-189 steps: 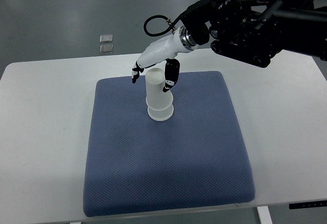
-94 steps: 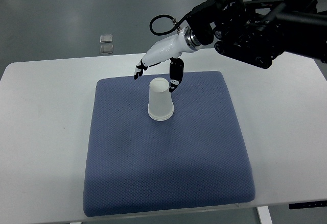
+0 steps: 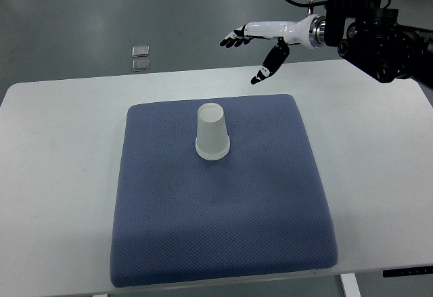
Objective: Stack paper cups
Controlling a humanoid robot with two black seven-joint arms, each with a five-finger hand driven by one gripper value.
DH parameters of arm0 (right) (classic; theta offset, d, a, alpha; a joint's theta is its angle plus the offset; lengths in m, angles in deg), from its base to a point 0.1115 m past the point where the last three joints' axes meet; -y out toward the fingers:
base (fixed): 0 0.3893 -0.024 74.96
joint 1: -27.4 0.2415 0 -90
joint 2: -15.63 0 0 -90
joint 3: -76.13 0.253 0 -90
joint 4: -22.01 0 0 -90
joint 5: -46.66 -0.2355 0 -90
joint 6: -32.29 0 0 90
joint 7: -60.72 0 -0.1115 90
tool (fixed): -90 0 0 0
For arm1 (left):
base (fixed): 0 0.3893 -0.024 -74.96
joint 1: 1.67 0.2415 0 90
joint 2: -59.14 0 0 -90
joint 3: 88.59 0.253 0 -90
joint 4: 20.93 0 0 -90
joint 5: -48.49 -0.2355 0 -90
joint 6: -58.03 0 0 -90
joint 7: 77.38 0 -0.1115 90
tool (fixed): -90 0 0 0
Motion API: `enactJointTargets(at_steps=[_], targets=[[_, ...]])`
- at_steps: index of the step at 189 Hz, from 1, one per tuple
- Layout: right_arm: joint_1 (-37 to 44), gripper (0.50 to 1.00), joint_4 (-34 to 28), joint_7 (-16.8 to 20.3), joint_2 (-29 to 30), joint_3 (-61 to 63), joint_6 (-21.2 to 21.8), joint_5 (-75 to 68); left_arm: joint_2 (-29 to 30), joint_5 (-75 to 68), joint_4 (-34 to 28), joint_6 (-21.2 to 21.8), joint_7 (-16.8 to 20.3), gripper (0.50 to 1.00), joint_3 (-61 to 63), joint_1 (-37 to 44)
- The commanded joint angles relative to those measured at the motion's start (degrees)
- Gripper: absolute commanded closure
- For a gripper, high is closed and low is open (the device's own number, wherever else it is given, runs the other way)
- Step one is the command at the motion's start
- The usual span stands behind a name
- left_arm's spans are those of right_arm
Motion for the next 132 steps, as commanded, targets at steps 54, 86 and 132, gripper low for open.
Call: enactJointTargets(at_steps=[54, 86, 132], targets=[[-9.45, 0.597, 1.51, 0.07, -2.87, 8.53, -4.32, -22.47, 0.00, 0.00, -0.09, 0.00, 0.00, 0.500, 0.00, 0.00], [-13.93, 0.599, 1.60, 0.07, -2.78, 11.43, -6.60, -35.56, 0.00, 0.00, 0.00, 0.00, 0.00, 0.500, 0.00, 0.00], [-20.97, 0.597, 1.60, 0.07, -2.43, 15.30, -7.48, -51.83, 0.00, 0.00, -0.09, 0.00, 0.00, 0.500, 0.00, 0.00]])
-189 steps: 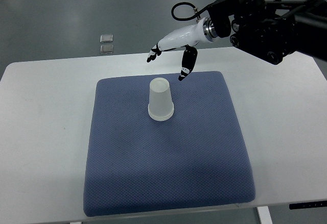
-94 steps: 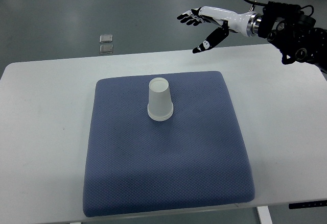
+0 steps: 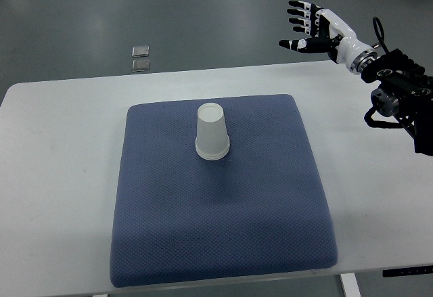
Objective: Stack paper cups
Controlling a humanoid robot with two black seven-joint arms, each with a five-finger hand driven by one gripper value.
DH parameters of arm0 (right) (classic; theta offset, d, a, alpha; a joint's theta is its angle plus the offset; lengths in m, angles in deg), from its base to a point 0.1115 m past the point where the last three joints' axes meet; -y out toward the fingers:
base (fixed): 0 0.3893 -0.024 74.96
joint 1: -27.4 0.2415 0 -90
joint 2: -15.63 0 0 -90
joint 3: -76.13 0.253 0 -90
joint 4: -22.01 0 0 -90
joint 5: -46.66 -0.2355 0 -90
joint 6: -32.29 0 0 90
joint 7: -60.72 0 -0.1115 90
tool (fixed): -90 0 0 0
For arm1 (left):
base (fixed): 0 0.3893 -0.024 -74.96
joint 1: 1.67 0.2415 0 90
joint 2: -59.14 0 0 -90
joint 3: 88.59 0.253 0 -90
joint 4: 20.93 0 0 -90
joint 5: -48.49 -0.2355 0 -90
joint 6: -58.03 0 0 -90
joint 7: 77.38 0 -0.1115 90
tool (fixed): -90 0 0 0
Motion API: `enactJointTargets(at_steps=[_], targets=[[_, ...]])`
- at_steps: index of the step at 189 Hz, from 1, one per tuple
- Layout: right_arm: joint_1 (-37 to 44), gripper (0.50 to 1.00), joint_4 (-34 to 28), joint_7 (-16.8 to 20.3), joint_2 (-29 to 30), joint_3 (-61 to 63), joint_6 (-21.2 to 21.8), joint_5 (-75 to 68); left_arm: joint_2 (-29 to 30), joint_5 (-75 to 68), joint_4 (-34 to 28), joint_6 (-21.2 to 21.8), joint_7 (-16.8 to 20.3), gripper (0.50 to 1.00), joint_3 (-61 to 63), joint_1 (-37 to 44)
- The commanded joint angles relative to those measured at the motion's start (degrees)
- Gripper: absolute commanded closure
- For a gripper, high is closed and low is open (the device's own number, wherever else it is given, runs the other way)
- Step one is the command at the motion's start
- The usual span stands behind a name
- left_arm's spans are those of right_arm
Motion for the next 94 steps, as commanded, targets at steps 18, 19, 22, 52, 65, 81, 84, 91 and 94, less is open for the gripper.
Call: enactJointTargets(at_steps=[18, 19, 22, 52, 65, 81, 84, 91, 94], targets=[[-5.10, 0.597, -0.01, 0.09, 0.20, 3.01, 0.31, -11.69, 0.00, 0.00, 0.01, 0.00, 0.00, 0.500, 0.00, -0.01], [-5.11, 0.597, -0.01, 0.09, 0.20, 3.01, 0.31, -11.70, 0.00, 0.00, 0.01, 0.00, 0.00, 0.500, 0.00, -0.01], [-5.54, 0.597, -0.01, 0.09, 0.20, 3.28, 0.40, -12.66, 0.00, 0.00, -0.08, 0.00, 0.00, 0.500, 0.00, -0.01], [-7.39, 0.589, -0.01, 0.09, 0.20, 4.86, 0.84, -15.04, 0.00, 0.00, -0.08, 0.00, 0.00, 0.500, 0.00, -0.01], [-7.92, 0.587, -0.10, 0.00, 0.46, 6.18, 1.01, -15.04, 0.00, 0.00, 0.01, 0.00, 0.00, 0.500, 0.00, -0.01], [-8.09, 0.587, -0.19, 0.00, 0.90, 7.58, 1.01, -15.04, 0.00, 0.00, 0.01, 0.00, 0.00, 0.500, 0.00, -0.01], [-8.09, 0.589, -0.19, 0.00, 0.90, 7.76, 1.01, -15.04, 0.00, 0.00, 0.01, 0.00, 0.00, 0.500, 0.00, -0.01], [-8.09, 0.589, -0.45, 0.00, 0.99, 8.64, 1.01, -15.13, 0.00, 0.00, 0.01, 0.00, 0.00, 0.500, 0.00, -0.01], [-8.09, 0.587, -0.54, 0.09, 0.99, 8.99, 1.01, -15.13, 0.00, 0.00, 0.01, 0.00, 0.00, 0.500, 0.00, -0.01]])
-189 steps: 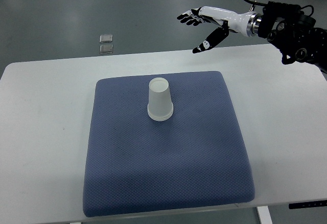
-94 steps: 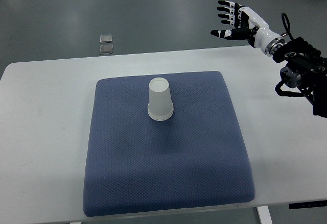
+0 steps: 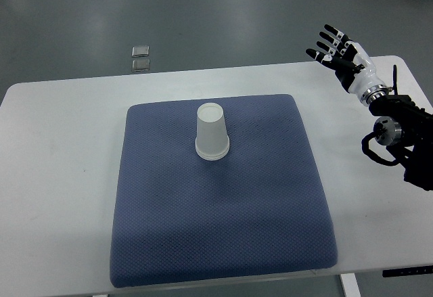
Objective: Stack paper cups
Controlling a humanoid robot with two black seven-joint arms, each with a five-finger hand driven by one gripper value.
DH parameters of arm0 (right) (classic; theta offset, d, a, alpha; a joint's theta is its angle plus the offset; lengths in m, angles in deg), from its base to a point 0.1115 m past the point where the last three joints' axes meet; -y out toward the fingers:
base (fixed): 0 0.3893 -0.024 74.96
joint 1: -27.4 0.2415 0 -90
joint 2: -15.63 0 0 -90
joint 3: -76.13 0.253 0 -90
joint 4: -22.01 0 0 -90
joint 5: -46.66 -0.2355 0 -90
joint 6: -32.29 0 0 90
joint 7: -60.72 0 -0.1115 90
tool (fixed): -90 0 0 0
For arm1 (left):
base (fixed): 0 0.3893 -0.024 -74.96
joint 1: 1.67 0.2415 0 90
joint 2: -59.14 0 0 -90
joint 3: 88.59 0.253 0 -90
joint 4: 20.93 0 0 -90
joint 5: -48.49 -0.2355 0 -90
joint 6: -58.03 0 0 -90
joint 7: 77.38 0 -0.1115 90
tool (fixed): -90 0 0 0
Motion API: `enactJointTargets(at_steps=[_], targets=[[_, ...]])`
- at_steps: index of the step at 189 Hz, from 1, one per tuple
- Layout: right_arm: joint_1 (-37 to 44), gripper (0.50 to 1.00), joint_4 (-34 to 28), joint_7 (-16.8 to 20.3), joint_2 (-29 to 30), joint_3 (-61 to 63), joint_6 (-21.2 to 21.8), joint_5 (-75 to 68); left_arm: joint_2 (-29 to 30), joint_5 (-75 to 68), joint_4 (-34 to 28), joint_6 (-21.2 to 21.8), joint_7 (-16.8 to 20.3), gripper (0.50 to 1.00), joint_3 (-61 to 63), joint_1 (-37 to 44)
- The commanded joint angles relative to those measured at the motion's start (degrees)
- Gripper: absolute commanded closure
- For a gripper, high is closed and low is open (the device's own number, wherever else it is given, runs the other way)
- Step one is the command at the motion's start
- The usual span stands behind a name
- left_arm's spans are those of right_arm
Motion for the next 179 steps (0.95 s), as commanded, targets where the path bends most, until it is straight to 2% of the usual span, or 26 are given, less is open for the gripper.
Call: enactJointTargets(at_steps=[1, 83, 179], targets=[[-0.10, 0.587, -0.46, -0.06, 0.35, 2.11, 0.02, -0.18, 0.00, 0.00, 0.04, 0.00, 0.00, 0.500, 0.00, 0.00], [-0.18, 0.587, -0.64, -0.41, 6.67, 4.05, -0.69, -0.18, 0.00, 0.00, 0.04, 0.00, 0.00, 0.500, 0.00, 0.00], [-1.33, 0.587, -0.73, -0.76, 6.85, 4.05, -0.33, 0.08, 0.00, 0.00, 0.04, 0.00, 0.00, 0.500, 0.00, 0.00]])
